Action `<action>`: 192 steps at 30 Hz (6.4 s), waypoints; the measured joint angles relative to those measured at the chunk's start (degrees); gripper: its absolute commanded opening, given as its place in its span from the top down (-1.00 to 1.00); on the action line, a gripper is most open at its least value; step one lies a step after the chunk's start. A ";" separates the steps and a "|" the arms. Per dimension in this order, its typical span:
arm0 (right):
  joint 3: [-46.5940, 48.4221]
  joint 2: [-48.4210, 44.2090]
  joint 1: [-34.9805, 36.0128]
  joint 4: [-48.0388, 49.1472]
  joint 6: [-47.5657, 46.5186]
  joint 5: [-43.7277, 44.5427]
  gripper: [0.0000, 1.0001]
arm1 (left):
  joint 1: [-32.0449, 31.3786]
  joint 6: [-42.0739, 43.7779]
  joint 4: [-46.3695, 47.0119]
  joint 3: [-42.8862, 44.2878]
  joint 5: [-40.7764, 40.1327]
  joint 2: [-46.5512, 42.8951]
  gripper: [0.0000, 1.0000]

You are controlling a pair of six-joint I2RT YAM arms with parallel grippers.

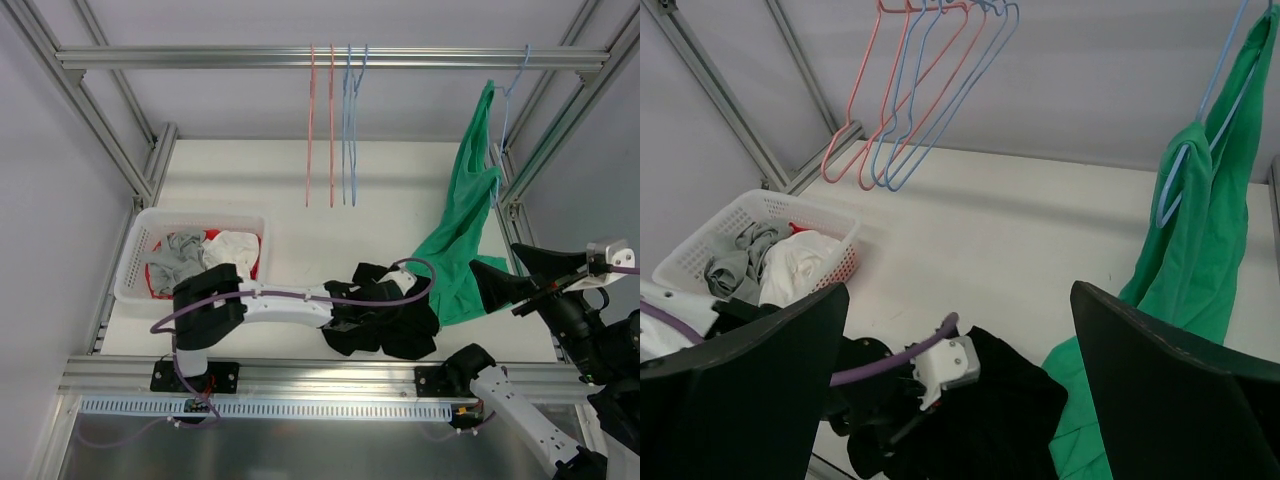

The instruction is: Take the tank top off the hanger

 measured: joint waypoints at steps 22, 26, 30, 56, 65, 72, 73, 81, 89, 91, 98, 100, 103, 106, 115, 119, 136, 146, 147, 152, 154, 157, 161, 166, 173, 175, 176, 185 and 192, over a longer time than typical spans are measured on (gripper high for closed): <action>-0.98 -0.02 0.00 1.05 -0.55 0.63 -0.99 | 19.47 -11.47 -28.68 -7.30 -34.56 -57.94 1.00; -0.98 0.35 0.00 1.53 -0.52 0.39 -0.99 | 30.36 -12.68 -30.84 -7.41 -34.25 -62.14 1.00; -0.98 1.09 0.00 2.21 -0.42 -0.04 -0.99 | 41.79 -15.39 -32.39 -9.94 -30.93 -64.32 1.00; 2.01 14.93 0.00 4.02 -1.09 0.98 -0.99 | 61.13 -31.19 -13.09 -34.71 -12.04 -41.00 1.00; 26.34 33.11 -2.95 -4.72 -7.89 12.74 -0.99 | 61.13 -27.91 -16.41 -34.25 -8.39 -58.45 -0.86; 38.64 49.11 -17.55 -8.85 -12.28 10.19 -0.84 | 61.16 -21.73 -22.08 -21.94 0.61 -66.84 -0.97; 39.39 51.52 -20.13 -8.98 -12.39 8.74 -0.77 | 61.16 -20.76 -22.56 -21.33 3.02 -67.34 -0.97; 43.19 66.05 -30.73 -8.31 -11.39 3.58 -0.11 | 61.11 -11.32 -27.21 -19.12 23.71 -76.96 -0.97; 43.85 68.39 -30.69 -7.76 -9.70 0.98 0.95 | 61.13 -5.64 -30.42 -19.76 28.37 -81.31 -0.97; 43.93 68.37 -30.69 -7.65 -9.44 0.90 0.99 | 61.11 -5.16 -30.82 -20.85 28.63 -80.50 -0.97; 41.72 66.03 -30.34 -4.28 -8.07 -0.90 0.99 | 61.13 -4.20 -32.52 -22.67 28.70 -77.20 -0.97; 37.94 63.14 -30.29 -0.81 -7.17 -2.32 0.99 | 61.13 -4.04 -32.48 -22.69 28.70 -77.33 -0.97; 31.63 57.90 -30.29 5.29 -5.35 -5.40 0.99 | 61.13 -4.00 -32.41 -22.69 28.61 -77.81 -0.97; 29.59 55.10 -30.29 9.38 -3.93 -7.96 0.99 | 61.13 -4.00 -32.46 -22.80 28.63 -77.88 -0.97; 20.74 48.33 -30.29 15.26 -2.69 -14.60 0.99 | 61.11 -2.01 -32.89 -17.68 32.63 -77.35 -0.97; 8.79 38.95 -30.29 17.05 -2.47 -17.40 0.99 | 59.78 -1.03 -30.80 -10.05 34.93 -73.59 -0.97; -4.09 2.91 -30.29 0.79 3.48 -28.65 0.99 | 11.91 11.26 -14.97 29.03 11.15 -27.76 -0.95; 11.45 1.88 -30.29 -11.98 3.78 -32.65 0.99 | 11.98 14.93 -13.86 41.88 4.52 -8.98 -0.08; 11.98 1.88 -30.29 -12.48 3.80 -33.07 0.99 | 11.98 15.06 -13.88 42.16 4.50 -8.41 0.29; 12.59 1.88 -30.18 -14.10 3.89 -33.42 0.99 | 11.98 15.23 -13.75 43.12 4.26 -7.89 1.00; 12.59 1.88 -30.08 -14.62 3.76 -33.40 0.99 | 11.98 15.17 -13.62 43.10 3.02 -8.20 1.00; 12.66 1.88 -29.86 -16.13 2.78 -33.11 0.99 | 11.93 13.92 -13.49 41.18 -2.05 -10.03 1.00; 13.42 1.81 -27.56 -21.42 -1.14 -34.23 0.99 | 12.04 10.97 -13.70 37.20 -11.13 -14.80 1.00; 13.92 -2.67 -22.86 -25.46 -4.87 -36.00 0.99 | 13.86 8.61 -13.44 37.24 -14.80 -18.12 1.00; 22.67 -6.45 -16.55 -24.57 -4.68 -25.20 0.99 | 14.58 9.44 -12.31 39.04 0.74 -15.61 1.00; 19.28 -9.38 -15.74 -20.22 -3.87 -20.13 0.99 | 14.64 9.68 -10.99 38.27 7.50 -14.86 1.00; 17.29 -10.75 -15.65 -18.58 -3.43 -18.43 1.00 | 14.64 9.70 -10.43 37.57 10.05 -14.78 1.00; -26.56 -13.94 -15.63 38.03 3.30 -11.47 0.99 | 11.02 10.86 0.87 14.16 35.34 -15.47 1.00; -40.02 2.16 -15.63 76.78 -2.60 -9.07 0.99 | 6.60 7.76 7.91 -5.27 40.57 -15.45 1.00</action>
